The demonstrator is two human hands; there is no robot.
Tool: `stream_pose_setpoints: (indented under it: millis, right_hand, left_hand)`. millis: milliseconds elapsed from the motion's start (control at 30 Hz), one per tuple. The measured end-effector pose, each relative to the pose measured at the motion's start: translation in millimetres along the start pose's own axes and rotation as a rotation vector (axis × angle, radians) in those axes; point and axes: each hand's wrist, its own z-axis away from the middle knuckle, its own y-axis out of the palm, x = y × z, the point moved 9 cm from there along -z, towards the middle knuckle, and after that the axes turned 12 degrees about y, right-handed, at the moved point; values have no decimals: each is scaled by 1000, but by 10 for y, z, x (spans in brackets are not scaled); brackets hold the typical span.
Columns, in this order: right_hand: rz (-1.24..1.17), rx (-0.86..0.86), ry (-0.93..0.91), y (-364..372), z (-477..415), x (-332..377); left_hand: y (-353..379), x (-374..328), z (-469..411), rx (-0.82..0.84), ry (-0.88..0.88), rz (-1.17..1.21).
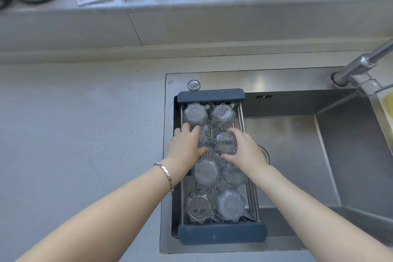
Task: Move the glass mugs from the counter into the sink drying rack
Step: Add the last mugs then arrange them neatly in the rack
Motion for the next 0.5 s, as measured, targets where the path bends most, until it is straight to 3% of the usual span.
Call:
stream_pose_setpoints:
  millis: [133,500]
  right_hand:
    - [36,33,-55,-50,-39,104]
    - [497,43,-416,-288,150,573]
  left_hand:
    - [38,32,42,11,43,1]
    - [26,21,15,22,46,1]
